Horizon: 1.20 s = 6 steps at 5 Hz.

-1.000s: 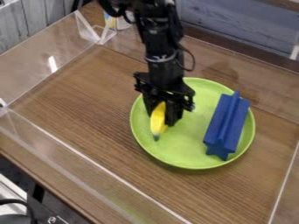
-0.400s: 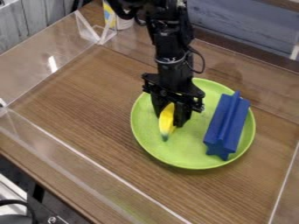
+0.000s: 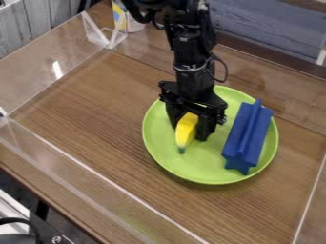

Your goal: Put the banana in the green plate

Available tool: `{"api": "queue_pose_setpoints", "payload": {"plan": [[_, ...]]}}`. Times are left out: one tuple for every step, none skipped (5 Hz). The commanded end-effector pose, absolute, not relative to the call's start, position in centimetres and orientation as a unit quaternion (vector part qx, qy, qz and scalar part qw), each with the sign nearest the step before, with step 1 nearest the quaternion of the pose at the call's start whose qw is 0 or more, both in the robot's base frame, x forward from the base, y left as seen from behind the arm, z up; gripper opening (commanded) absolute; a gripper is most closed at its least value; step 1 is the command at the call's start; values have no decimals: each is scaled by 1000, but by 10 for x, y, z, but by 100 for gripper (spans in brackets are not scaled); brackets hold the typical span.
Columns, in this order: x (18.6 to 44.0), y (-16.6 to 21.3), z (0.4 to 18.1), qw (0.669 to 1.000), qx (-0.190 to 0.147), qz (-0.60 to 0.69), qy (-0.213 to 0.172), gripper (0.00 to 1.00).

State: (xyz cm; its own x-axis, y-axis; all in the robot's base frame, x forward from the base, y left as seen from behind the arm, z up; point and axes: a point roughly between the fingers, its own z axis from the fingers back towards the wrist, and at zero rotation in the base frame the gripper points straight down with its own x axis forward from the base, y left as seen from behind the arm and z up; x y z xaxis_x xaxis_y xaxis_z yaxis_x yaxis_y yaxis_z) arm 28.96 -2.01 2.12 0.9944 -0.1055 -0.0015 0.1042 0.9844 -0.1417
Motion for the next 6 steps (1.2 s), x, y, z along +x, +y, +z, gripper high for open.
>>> {"api": "queue_pose_setpoints", "payload": {"plan": [[290, -21, 26, 996, -71, -54, 2, 100], [289, -20, 32, 996, -71, -51, 2, 100], [288, -18, 39, 996, -71, -48, 1, 100], [287, -16, 47, 997, -71, -44, -1, 100], [287, -13, 57, 997, -71, -40, -6, 100], [287, -8, 82, 997, -69, -32, -26, 100]]}}
